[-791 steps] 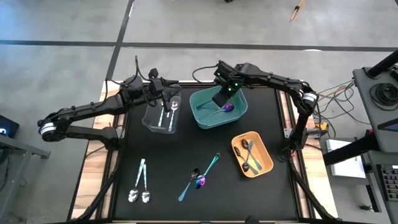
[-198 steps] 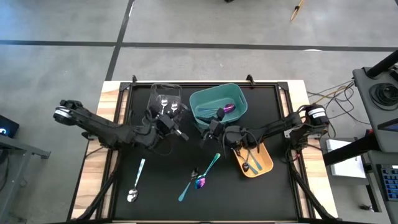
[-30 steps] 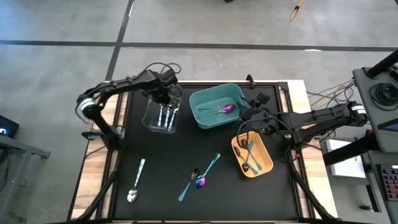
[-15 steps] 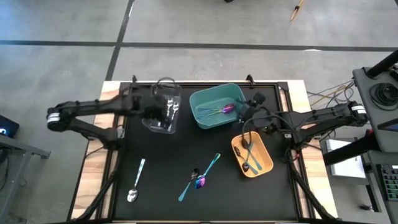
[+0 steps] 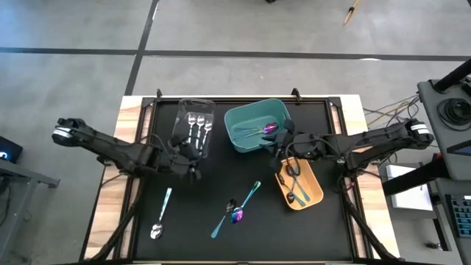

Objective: Sort silverware by color (type)
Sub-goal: Put the purple spoon into the green bin

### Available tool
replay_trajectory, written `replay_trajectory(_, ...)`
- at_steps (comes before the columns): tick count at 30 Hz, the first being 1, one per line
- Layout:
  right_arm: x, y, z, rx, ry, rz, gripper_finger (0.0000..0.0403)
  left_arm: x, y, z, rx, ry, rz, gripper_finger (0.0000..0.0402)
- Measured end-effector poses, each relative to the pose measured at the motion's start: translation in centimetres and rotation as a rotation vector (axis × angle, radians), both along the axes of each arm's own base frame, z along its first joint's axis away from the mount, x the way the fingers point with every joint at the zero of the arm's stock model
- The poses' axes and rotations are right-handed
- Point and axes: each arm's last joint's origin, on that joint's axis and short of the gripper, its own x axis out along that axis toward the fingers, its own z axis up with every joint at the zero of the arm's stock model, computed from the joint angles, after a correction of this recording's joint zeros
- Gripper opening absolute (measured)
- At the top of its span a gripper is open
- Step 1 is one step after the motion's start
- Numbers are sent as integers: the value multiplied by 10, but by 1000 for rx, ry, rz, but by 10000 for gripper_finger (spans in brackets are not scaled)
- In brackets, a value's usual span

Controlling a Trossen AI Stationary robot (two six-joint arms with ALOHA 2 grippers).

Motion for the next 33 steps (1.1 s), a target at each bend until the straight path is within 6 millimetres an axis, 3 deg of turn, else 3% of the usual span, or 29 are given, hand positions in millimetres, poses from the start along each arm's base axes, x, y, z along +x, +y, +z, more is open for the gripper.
replay_trajectory(5,25,2,5,17,-11,-1,109,6,1,0,144,-38,-124,51)
replay_trajectory(11,65,7,23,-32,45,64,109,1,12,19,277,-117,-292,39)
replay_trajectory(19,103,11,33,-14,224,52,109,-37,42,61,342,-308,-276,38)
replay_trajectory(23,113,12,29,13,314,42,109,-57,47,68,337,-395,-280,38)
replay_trajectory(33,116,22,1,78,592,248,109,-83,47,49,416,-402,-296,38)
